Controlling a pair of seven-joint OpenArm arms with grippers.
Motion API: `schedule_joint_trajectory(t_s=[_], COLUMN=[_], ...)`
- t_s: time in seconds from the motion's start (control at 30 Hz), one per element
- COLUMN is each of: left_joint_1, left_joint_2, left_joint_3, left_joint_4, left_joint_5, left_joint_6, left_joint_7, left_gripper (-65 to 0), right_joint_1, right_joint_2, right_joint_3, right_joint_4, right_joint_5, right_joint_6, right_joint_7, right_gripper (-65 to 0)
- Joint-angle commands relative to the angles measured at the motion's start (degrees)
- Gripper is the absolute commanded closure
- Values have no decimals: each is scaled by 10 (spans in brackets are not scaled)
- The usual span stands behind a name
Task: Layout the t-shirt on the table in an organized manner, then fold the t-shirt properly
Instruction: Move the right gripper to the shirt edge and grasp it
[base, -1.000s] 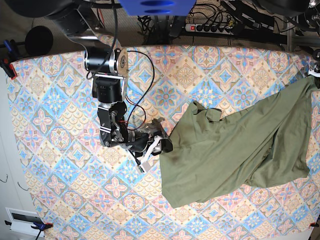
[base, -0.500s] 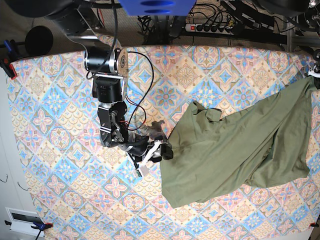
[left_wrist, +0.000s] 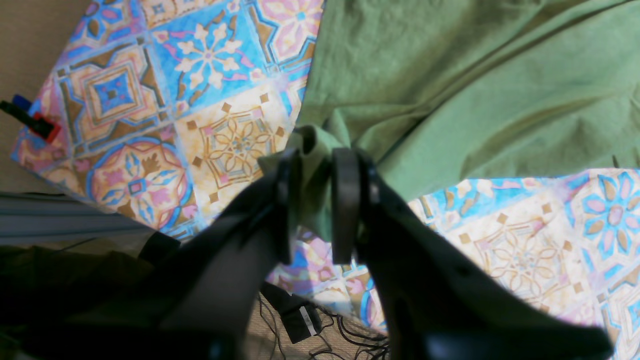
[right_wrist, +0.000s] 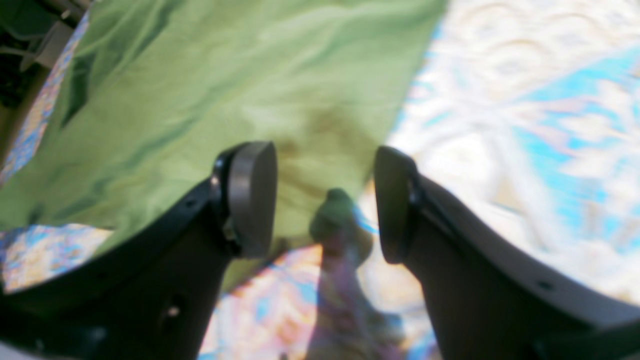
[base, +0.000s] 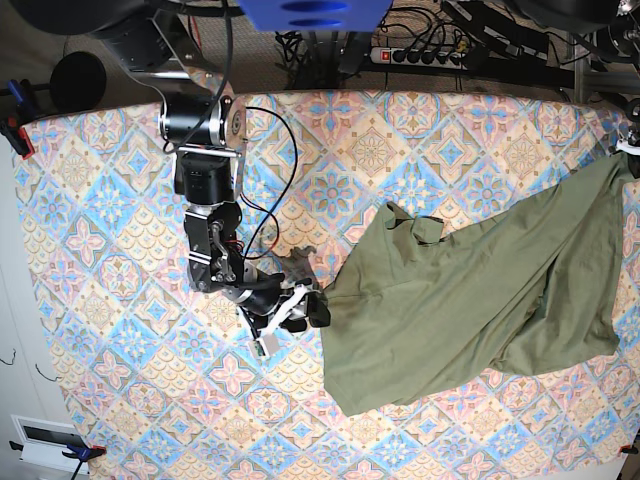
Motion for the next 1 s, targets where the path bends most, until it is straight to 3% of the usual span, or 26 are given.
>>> schedule_joint_trajectory(t_s=[0.0,0.27,0.43,0.77,0.87,0.97], left_joint_1=[0,0,0,0,0,-1], left_joint_2=[-15,-15,-15,-16,-16,-16], left_joint_3=[-7,-7,-7,-7,-7,-7], left_joint_4=[10,10,10,10,10,10], left_joint_5=[-5,-6,-6,-6,-6,-6], left_joint_6=[1,1,1,1,1,1], left_joint_7=[-11,-11,-11,-11,-11,-11], left_gripper=[-114,-114,-114,-114,-114,-114], right_joint_1=[11,9,6,6,6,11], right_joint_2=[-9,-13,-13,-18,-20,-21], right_joint_3=[-19,-46,-44,-44,-43,-43], right_joint_4=[9,5,-28,-104,-104,-103], right_joint_5=[-9,-106,-115,-112,-112,-111], right_joint_6=[11,11,11,11,11,11], right_joint_7=[7,41,44,106,106,105], right_gripper=[-299,-299,-299,-294,-233,-113])
